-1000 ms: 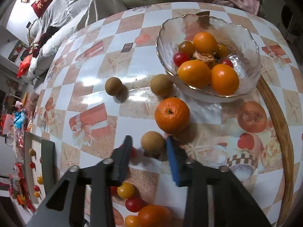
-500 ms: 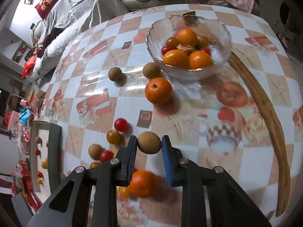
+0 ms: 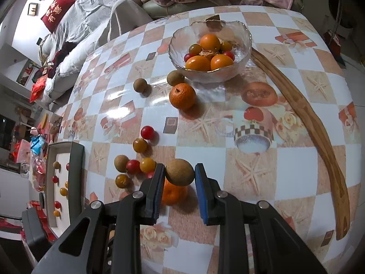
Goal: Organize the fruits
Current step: 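Grasp a brown round fruit with the left tool while the right tool grasps another, then carry the left tool's brown fruit over the tray while the right tool carries its brown fruit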
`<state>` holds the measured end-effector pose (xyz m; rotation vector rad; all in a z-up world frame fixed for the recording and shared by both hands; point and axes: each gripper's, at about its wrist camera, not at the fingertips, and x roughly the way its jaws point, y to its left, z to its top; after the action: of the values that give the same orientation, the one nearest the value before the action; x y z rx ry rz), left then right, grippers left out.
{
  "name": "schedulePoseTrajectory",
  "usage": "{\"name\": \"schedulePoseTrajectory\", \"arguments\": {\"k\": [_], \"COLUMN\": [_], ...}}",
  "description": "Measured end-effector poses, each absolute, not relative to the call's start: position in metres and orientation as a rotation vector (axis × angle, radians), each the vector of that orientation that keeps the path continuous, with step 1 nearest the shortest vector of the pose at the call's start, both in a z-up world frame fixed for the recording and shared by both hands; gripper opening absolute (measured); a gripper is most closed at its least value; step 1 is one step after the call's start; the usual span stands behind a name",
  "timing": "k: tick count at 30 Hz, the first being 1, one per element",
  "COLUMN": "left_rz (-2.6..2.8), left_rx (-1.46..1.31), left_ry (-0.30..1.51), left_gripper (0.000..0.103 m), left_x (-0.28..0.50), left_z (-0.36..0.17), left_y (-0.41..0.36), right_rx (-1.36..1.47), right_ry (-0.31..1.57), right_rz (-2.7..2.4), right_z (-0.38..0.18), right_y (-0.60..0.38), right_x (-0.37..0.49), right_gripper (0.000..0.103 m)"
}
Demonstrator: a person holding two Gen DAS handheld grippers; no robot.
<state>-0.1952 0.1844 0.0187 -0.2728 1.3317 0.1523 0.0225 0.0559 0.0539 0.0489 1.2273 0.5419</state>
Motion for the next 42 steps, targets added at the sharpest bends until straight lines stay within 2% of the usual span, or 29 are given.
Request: {"name": "schedulePoseTrajectory", "arguments": {"k": [15,31,42], "left_rz": [0.142,0.163,0.254], "left_rx": [-0.251,-0.377,-0.405], "left_ry": [1.326,1.268,1.227], "left_gripper": [0.026,0.026,0.026], "left_x": [-0.197,-0.204,-0.233], "left_z": [0.019,0.057,0.076], "left_y": [0.177,0.226,0.276], "right_rx": [0.050,-0.077,-0.201], "right_ry": [1.254,1.294,1.299], "right_rz": [0.542,0.599,0.687], "right_z": [0.052,0.053,0.056], "right_y": [0.045,0.062,0.119], "right_x": [0.001,-0.035,-0.060], "right_gripper": [0.029,0.029,0.029]}}
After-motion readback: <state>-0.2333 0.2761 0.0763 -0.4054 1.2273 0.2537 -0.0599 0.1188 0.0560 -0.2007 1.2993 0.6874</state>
